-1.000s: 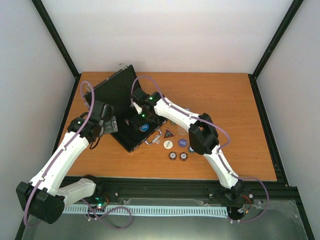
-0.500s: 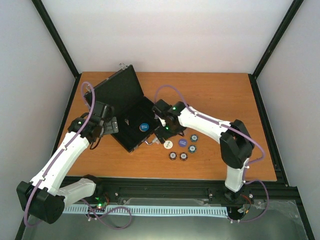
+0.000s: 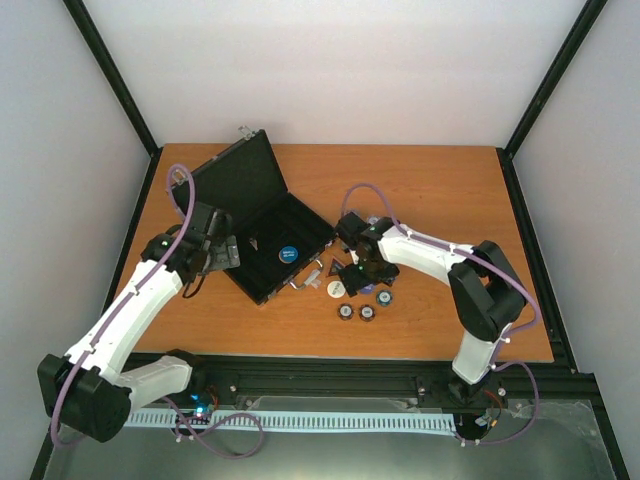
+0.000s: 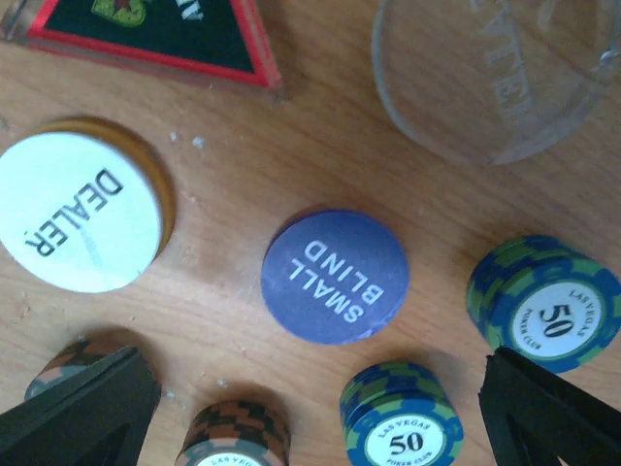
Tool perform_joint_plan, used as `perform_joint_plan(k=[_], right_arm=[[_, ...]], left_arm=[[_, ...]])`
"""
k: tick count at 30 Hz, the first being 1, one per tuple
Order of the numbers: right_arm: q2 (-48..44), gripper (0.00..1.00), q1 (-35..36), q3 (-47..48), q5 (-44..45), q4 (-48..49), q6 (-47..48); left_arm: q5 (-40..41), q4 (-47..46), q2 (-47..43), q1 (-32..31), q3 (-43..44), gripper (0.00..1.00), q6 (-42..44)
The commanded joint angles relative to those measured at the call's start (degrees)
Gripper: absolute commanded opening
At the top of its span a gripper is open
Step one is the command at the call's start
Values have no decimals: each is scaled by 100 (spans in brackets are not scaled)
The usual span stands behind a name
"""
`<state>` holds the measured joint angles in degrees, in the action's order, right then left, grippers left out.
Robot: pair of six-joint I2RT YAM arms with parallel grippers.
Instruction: Pack up texas hold em set
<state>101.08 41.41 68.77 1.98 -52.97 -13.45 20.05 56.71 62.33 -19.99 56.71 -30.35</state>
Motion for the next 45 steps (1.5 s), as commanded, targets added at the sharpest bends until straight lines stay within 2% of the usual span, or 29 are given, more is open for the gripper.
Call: perform_joint_plan(k=[1,25,31,39,43,45], right_arm=[[23,92,-61,-23,33,414,123],[637,79,-360,-131,-184,812,279],[753,67,-361,-176,-220,831,252],[655,58,-361,-269,-212,794,236],[575,59,-362,-307,-213,773,237],[540,64,-353,-333,-217,764,216]], left_arm=[[-7,-109,41,21,3,100,-142],[31,-201,420,21,244,100,-120],[29,-192,447,21,275,100,-138],[51,-159,430,22,246,100,-169],[27,-181,447,23,261,100,-164],[25,-186,448,26,261,100,-169]])
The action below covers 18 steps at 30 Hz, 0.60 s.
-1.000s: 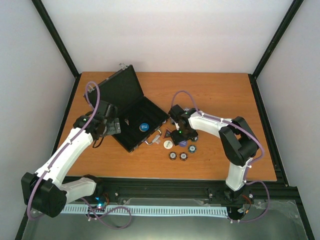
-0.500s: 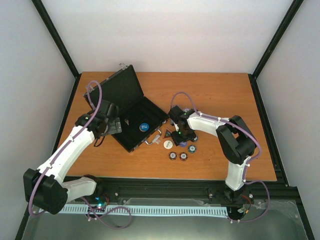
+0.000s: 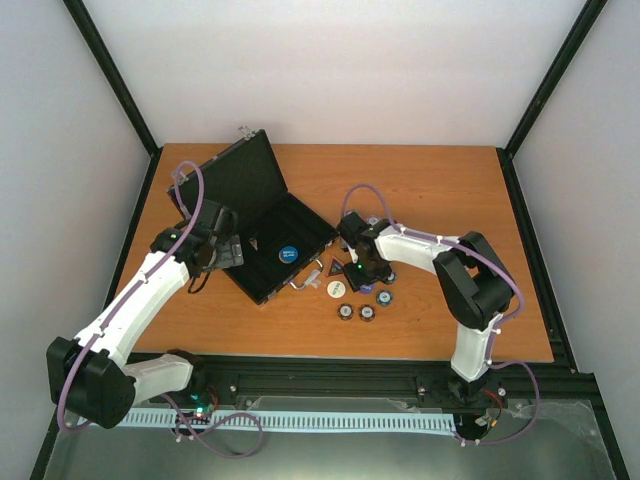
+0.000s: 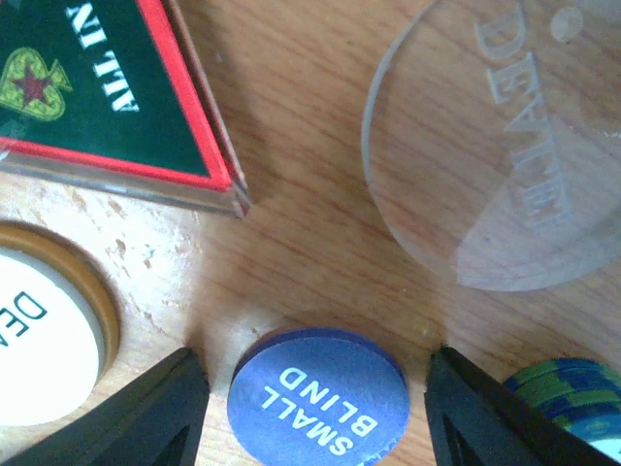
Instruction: Pack up texas hold em set
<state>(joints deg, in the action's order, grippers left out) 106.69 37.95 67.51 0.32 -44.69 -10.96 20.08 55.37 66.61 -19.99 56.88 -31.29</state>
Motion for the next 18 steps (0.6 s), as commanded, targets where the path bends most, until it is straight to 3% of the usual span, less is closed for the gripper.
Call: perform_joint_plan(k=[1,7,10,14,18], right_arm=[[-53,66,-7,-225,-57,-73,-48],[-115,65,1,-343,-133,-64,-88],[-88,60,1,-378,-174,-57,-99],[-100,45,-3,-417,-207,-31,-105],[-83,43,1,-392,-199,-42,-99]], left_arm=[[9,-41,12,22,232,100,-71],[14,-26,-24,21,184,100,-103],[14,-26,-20,21,174,100,-114],[9,-35,-8,22,161,100,-136],[-1,-59,8,21,152,100,-141]])
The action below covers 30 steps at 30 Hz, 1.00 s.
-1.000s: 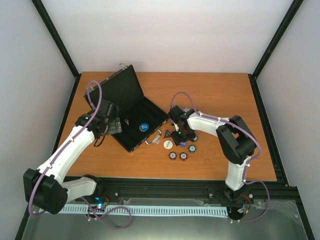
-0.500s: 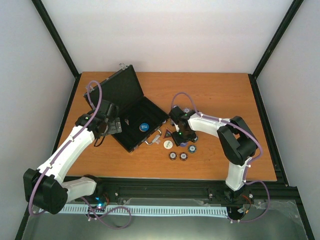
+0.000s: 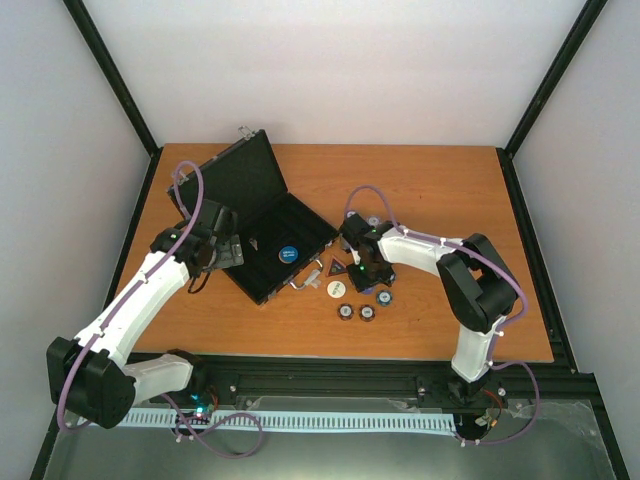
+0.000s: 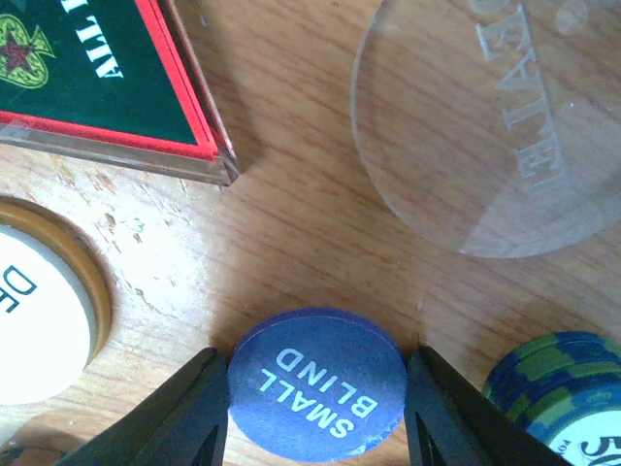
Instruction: Pack up texas hold em set
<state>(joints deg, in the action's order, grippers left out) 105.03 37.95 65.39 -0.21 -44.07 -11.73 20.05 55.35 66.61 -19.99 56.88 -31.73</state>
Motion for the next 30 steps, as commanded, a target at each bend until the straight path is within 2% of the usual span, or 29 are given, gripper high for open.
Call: perform_joint_plan(k=[1,17,30], right_arm=[[73,42,1,-167,-148,-121,-23],[-385,42,76,920,-251,-860,122],[417,42,369,2523,-540,-1005,159]], left_arm=[[4,-59,16,21,156,100,-90],[-65,-166,99,21,184,100,-88],[59,-95,-70,21,210,100,-54]])
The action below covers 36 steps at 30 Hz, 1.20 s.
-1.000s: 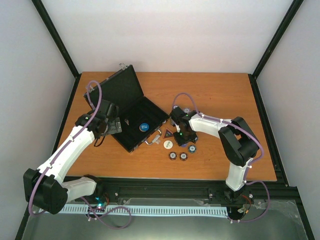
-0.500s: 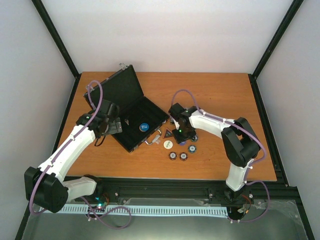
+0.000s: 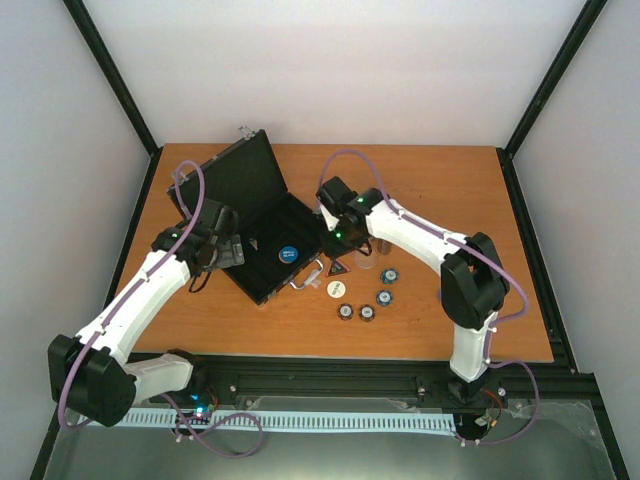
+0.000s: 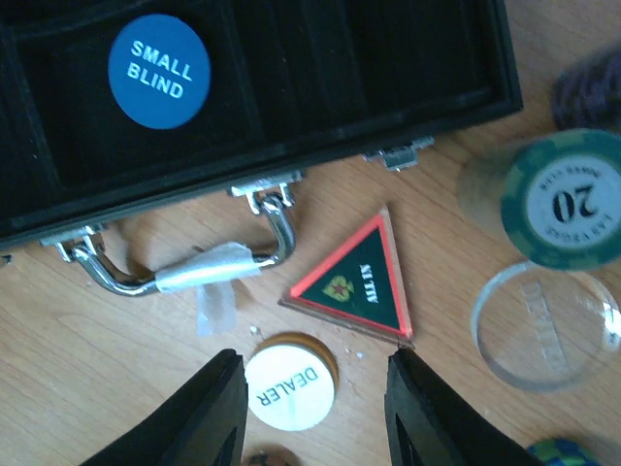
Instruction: Pack up texas hold em set
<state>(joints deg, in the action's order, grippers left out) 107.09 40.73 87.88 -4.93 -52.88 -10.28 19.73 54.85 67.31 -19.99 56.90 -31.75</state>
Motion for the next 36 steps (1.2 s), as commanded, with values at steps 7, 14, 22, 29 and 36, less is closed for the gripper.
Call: perform_joint_plan(k=[7,14,22,29,36], right_arm=[[-111,57,91,-22,264,-125,-68],[-819,100,48,-430,944,-304,-354],[-1630,100,-536,-940,1414,-948,-1201],[-2430,100,-2129,-2252,1243,-634,-2176],[-2515,100,-3408,-3230,1002,-70,-2604]], left_arm=[[108,-43,-201,21,140,100,-17],[19,-152,-192,21,36,100,-25],[-166,-238,-130,21,-1,100,-38],[-415,-428,76,21,-111,100,59],[-501,-545,202,21,-146,100,259]])
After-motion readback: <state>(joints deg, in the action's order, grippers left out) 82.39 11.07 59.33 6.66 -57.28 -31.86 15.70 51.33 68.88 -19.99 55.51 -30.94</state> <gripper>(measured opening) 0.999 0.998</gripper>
